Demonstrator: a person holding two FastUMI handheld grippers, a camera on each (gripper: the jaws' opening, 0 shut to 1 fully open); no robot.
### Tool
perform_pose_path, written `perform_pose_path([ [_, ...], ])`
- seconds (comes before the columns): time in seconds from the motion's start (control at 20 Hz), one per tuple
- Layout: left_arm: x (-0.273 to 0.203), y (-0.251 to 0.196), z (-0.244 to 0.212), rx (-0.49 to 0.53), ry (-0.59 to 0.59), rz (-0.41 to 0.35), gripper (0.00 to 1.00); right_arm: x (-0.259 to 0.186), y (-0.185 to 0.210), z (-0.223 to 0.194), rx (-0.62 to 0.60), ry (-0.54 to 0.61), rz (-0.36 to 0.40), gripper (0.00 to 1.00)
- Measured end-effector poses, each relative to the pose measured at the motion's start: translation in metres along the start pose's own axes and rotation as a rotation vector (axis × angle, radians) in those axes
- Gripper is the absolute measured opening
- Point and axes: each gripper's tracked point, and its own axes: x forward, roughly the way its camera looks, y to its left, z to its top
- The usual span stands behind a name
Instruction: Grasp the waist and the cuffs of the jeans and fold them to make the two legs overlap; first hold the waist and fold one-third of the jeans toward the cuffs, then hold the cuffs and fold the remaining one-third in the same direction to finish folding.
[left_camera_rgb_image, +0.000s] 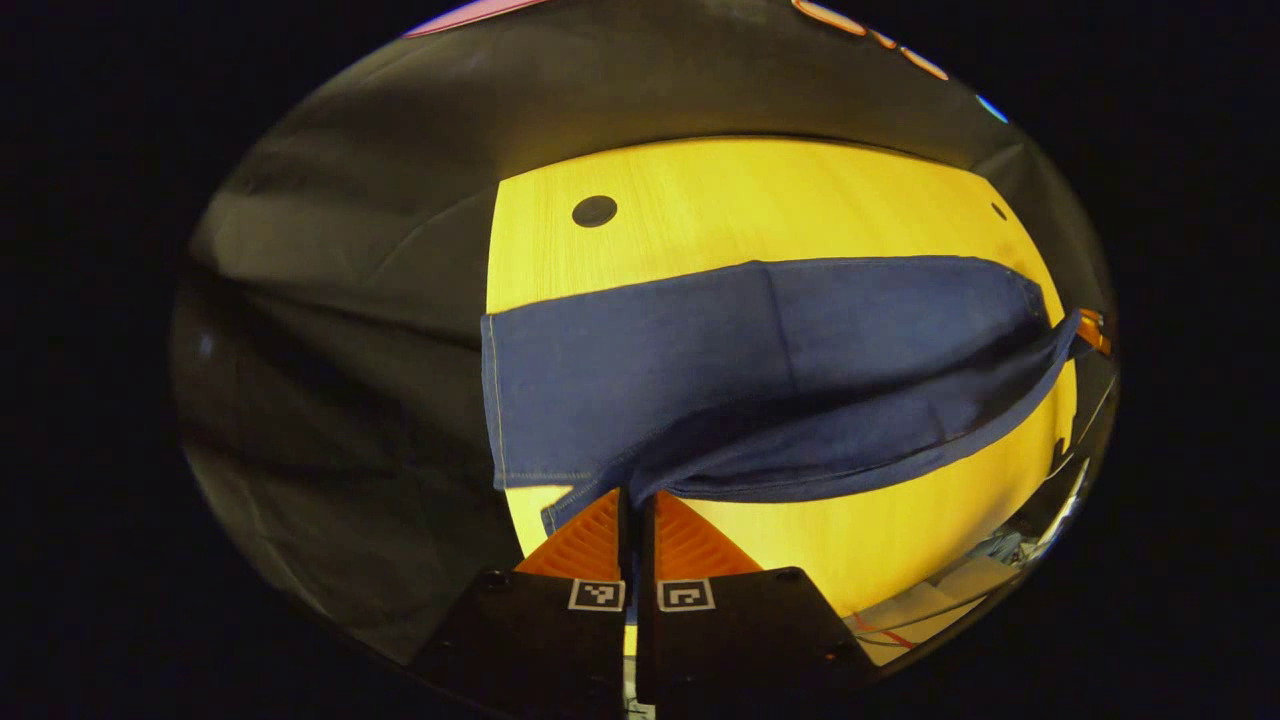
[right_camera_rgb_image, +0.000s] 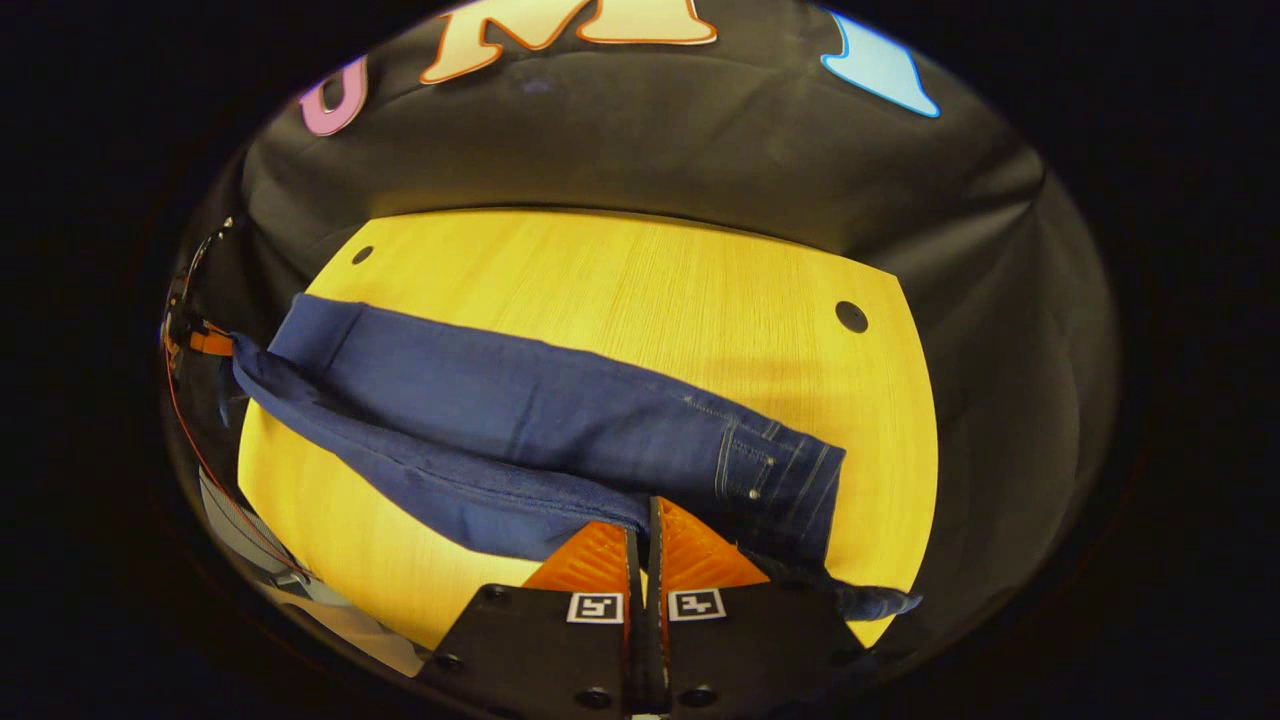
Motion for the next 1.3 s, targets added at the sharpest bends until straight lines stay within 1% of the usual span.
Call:
perform_pose_path([
  [0.15,0.027,0.006,0.018,0.088,0.054,0.043,0.00,0.043,0.004,0.011,0.017,0.036,-0.005,0.00],
  [0.25,0.039,0.007,0.031,0.123,0.080,0.064,0.00,0.071,0.005,0.010,0.029,0.064,-0.006,0.07],
  [0.3,0.046,0.009,0.036,0.137,0.088,0.073,0.00,0.083,0.004,0.010,0.038,0.073,-0.011,0.02],
  [0.35,0.057,0.011,0.038,0.146,0.092,0.080,0.00,0.093,0.004,0.011,0.049,0.079,-0.017,0.02],
  [0.45,0.070,0.014,0.044,0.163,0.102,0.097,0.00,0.105,0.007,0.013,0.060,0.078,-0.026,0.02],
  [0.5,0.073,0.015,0.045,0.168,0.107,0.106,0.01,0.107,0.006,0.013,0.055,0.071,-0.032,0.00],
  [0.55,0.076,0.017,0.049,0.177,0.103,0.118,0.04,0.108,0.006,0.013,0.052,0.066,-0.033,0.02],
  [0.6,0.078,0.020,0.052,0.189,0.099,0.129,0.05,0.108,0.006,0.014,0.054,0.062,-0.032,0.02],
  [0.65,0.077,0.025,0.055,0.201,0.092,0.152,0.14,0.108,0.005,0.015,0.061,0.059,-0.030,0.03],
  [0.7,0.076,0.035,0.060,0.220,0.074,0.189,0.35,0.109,0.003,0.017,0.072,0.054,-0.028,0.04],
  [0.75,0.075,0.043,0.067,0.233,0.052,0.222,0.57,0.108,0.003,0.017,0.081,0.053,-0.022,0.11],
  [0.8,0.073,0.051,0.073,0.246,0.035,0.256,0.78,0.106,0.003,0.019,0.085,0.042,-0.021,0.12],
  [0.85,0.069,0.056,0.075,0.261,0.032,0.283,1.00,0.105,0.002,0.021,0.080,0.034,-0.023,0.18],
  [0.9,0.064,0.061,0.081,0.276,0.013,0.306,1.00,0.105,-0.002,0.024,0.071,0.016,-0.031,0.15],
  [0.95,0.060,0.065,0.088,0.287,-0.012,0.329,0.96,0.104,-0.009,0.026,0.064,-0.004,-0.048,0.34],
  [1.05,0.047,0.072,0.098,0.270,-0.064,0.364,0.95,0.099,-0.015,0.040,0.095,-0.071,-0.052,0.71],
  [1.15,0.037,0.070,0.109,0.215,-0.154,0.378,0.95,0.079,-0.028,0.059,0.169,-0.172,-0.047,0.85],
  [1.25,0.026,0.066,0.118,0.161,-0.257,0.363,0.95,0.052,-0.046,0.072,0.256,-0.260,-0.046,1.00],
  [1.3,0.018,0.059,0.123,0.116,-0.296,0.342,0.95,0.039,-0.059,0.072,0.286,-0.282,-0.055,1.00],
])
